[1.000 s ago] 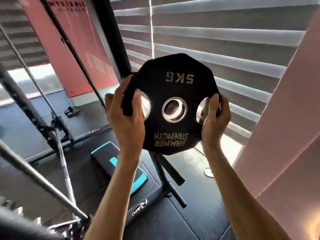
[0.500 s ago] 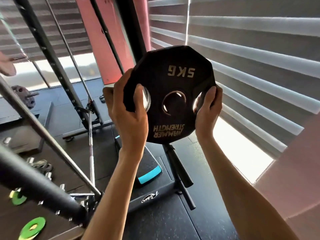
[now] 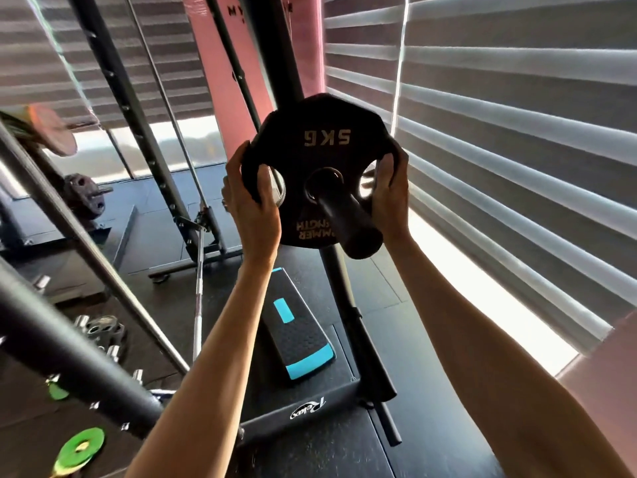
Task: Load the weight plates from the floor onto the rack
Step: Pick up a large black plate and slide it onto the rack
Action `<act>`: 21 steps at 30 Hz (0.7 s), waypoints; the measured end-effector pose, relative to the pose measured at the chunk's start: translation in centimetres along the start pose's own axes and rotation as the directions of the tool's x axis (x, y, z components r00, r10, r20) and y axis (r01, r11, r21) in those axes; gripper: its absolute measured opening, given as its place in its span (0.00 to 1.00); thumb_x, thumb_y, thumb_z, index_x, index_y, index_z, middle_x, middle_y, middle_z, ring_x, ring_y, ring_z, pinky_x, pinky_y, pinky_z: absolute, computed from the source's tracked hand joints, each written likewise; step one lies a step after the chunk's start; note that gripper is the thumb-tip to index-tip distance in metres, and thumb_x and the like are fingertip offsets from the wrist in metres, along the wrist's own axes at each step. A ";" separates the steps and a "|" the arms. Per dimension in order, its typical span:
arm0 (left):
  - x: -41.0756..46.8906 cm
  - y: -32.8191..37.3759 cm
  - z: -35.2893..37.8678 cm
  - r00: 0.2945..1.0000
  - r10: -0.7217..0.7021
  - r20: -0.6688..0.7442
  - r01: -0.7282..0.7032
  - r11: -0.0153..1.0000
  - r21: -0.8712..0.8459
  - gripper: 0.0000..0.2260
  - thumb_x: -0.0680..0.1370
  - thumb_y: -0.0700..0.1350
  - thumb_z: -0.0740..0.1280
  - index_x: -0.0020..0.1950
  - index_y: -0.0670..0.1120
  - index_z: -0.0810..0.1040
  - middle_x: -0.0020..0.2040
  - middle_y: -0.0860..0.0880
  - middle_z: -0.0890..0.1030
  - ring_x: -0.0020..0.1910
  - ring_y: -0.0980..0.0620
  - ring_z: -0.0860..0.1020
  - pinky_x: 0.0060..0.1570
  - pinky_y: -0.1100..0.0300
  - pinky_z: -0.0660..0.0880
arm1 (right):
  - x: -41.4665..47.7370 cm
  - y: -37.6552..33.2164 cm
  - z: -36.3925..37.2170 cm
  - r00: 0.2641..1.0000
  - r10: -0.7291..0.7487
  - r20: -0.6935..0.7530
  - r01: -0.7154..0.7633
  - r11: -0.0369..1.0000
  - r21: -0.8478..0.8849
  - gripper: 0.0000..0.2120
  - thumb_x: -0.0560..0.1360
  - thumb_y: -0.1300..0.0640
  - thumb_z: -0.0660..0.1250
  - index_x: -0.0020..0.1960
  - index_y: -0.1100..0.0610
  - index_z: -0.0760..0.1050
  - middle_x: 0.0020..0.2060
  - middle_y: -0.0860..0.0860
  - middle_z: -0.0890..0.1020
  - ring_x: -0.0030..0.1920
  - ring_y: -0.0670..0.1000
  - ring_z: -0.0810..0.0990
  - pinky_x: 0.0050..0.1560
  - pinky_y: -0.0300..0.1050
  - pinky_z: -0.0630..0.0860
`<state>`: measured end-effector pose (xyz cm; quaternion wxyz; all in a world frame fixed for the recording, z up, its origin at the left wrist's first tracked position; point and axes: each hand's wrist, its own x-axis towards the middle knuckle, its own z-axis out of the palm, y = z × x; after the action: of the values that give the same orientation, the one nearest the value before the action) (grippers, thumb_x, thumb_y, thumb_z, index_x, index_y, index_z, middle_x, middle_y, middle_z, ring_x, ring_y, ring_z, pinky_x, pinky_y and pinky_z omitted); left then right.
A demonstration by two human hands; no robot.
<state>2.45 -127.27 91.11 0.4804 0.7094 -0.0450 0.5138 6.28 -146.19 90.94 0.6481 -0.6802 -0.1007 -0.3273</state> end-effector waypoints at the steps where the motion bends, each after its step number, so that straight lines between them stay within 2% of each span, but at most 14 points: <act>1: 0.4 -0.4 0.2 1.000 -0.007 -0.001 0.007 1.000 -0.002 0.18 0.83 0.54 0.58 0.70 0.45 0.69 0.60 0.47 0.80 0.57 0.46 0.79 0.57 0.40 0.75 | 0.2 0.0 0.2 1.000 0.007 0.009 -0.007 1.000 -0.007 0.21 0.84 0.49 0.51 0.72 0.58 0.64 0.60 0.56 0.78 0.47 0.52 0.82 0.44 0.43 0.80; 5: 1.8 -1.5 0.7 1.000 -0.024 0.020 0.024 1.000 0.013 0.17 0.83 0.57 0.57 0.70 0.51 0.68 0.59 0.48 0.80 0.55 0.44 0.79 0.56 0.40 0.75 | 1.6 0.4 0.9 0.997 0.052 0.054 -0.049 0.997 -0.057 0.20 0.84 0.50 0.50 0.72 0.58 0.63 0.59 0.56 0.79 0.44 0.51 0.82 0.41 0.43 0.79; 7: 1.8 -2.1 0.8 0.999 -0.034 0.020 0.034 0.999 0.016 0.18 0.83 0.57 0.57 0.70 0.51 0.67 0.60 0.48 0.79 0.56 0.45 0.79 0.55 0.41 0.76 | 2.0 0.4 1.1 0.996 0.067 0.061 -0.062 0.995 -0.077 0.21 0.84 0.49 0.50 0.72 0.58 0.63 0.60 0.57 0.79 0.43 0.50 0.81 0.40 0.41 0.78; 9: 1.7 -2.1 0.8 0.999 -0.044 0.022 0.044 0.999 0.017 0.19 0.83 0.57 0.57 0.71 0.50 0.67 0.61 0.48 0.79 0.57 0.46 0.79 0.55 0.42 0.77 | 1.9 0.0 1.1 0.994 0.087 0.072 -0.083 0.995 -0.064 0.20 0.85 0.50 0.49 0.73 0.58 0.63 0.62 0.56 0.78 0.46 0.50 0.81 0.41 0.38 0.77; 11: 1.5 -1.7 0.6 0.996 -0.081 0.024 0.080 0.996 0.039 0.21 0.83 0.56 0.57 0.72 0.48 0.67 0.63 0.48 0.77 0.60 0.48 0.77 0.59 0.44 0.75 | 1.4 0.0 1.0 0.986 0.137 0.090 -0.135 0.991 -0.025 0.22 0.85 0.48 0.50 0.75 0.57 0.62 0.68 0.55 0.74 0.58 0.50 0.79 0.52 0.37 0.78; 13: 0.6 -1.4 0.1 0.986 -0.161 0.033 0.160 0.987 0.031 0.21 0.83 0.55 0.57 0.74 0.49 0.65 0.61 0.49 0.76 0.60 0.50 0.76 0.63 0.45 0.73 | 0.6 2.0 1.4 0.959 0.258 0.114 -0.254 0.966 -0.049 0.27 0.83 0.40 0.50 0.77 0.52 0.60 0.73 0.50 0.69 0.69 0.47 0.72 0.66 0.42 0.71; 14: -0.3 -1.4 -0.4 0.980 -0.195 0.036 0.194 0.981 0.016 0.20 0.83 0.55 0.57 0.74 0.50 0.64 0.58 0.51 0.77 0.58 0.50 0.77 0.63 0.45 0.73 | -0.1 4.1 1.7 0.937 0.333 0.110 -0.325 0.942 -0.079 0.28 0.81 0.37 0.51 0.77 0.49 0.59 0.73 0.46 0.67 0.70 0.43 0.70 0.69 0.43 0.68; 15: -1.4 -1.9 -0.9 0.976 -0.214 0.030 0.214 0.977 0.015 0.19 0.84 0.54 0.56 0.74 0.50 0.64 0.55 0.51 0.77 0.56 0.51 0.77 0.63 0.49 0.74 | -0.7 6.8 2.0 0.918 0.383 0.102 -0.373 0.922 -0.104 0.28 0.80 0.36 0.53 0.76 0.46 0.61 0.72 0.45 0.68 0.68 0.41 0.70 0.69 0.45 0.68; 17: -4.1 -3.5 -2.5 0.967 -0.252 0.031 0.249 0.966 0.075 0.17 0.84 0.51 0.58 0.70 0.44 0.68 0.55 0.47 0.77 0.51 0.54 0.77 0.57 0.63 0.75 | -4.4 8.1 2.7 0.868 0.484 0.109 -0.484 0.875 -0.029 0.20 0.81 0.42 0.55 0.68 0.48 0.70 0.62 0.51 0.77 0.59 0.51 0.78 0.65 0.56 0.74; 18: -5.4 -4.5 -3.6 0.953 -0.297 0.052 0.289 0.949 0.129 0.16 0.83 0.49 0.59 0.67 0.41 0.70 0.55 0.44 0.78 0.49 0.54 0.76 0.53 0.66 0.75 | -6.7 7.3 3.1 0.836 0.539 0.107 -0.544 0.839 0.026 0.17 0.83 0.44 0.54 0.64 0.51 0.72 0.57 0.55 0.80 0.54 0.54 0.80 0.62 0.59 0.76; 19: -6.7 -5.9 -4.7 0.930 -0.359 0.082 0.339 0.921 0.194 0.13 0.83 0.47 0.60 0.63 0.41 0.73 0.54 0.43 0.79 0.48 0.54 0.77 0.52 0.63 0.77 | -8.8 6.6 3.4 0.797 0.591 0.129 -0.599 0.799 0.043 0.17 0.84 0.45 0.52 0.62 0.54 0.71 0.54 0.58 0.81 0.50 0.55 0.81 0.57 0.57 0.79; 21: -9.5 -8.9 -7.4 0.853 -0.509 0.119 0.456 0.837 0.303 0.09 0.81 0.46 0.60 0.53 0.44 0.77 0.49 0.42 0.82 0.45 0.49 0.81 0.50 0.50 0.79 | -12.9 6.1 4.7 0.722 0.658 0.212 -0.672 0.741 -0.011 0.22 0.84 0.42 0.47 0.63 0.56 0.70 0.49 0.59 0.82 0.45 0.55 0.83 0.47 0.53 0.81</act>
<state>-2.14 -121.22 78.23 0.4892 0.8018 0.1579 0.3047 1.33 -138.87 78.78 0.7309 -0.6785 0.0736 0.0013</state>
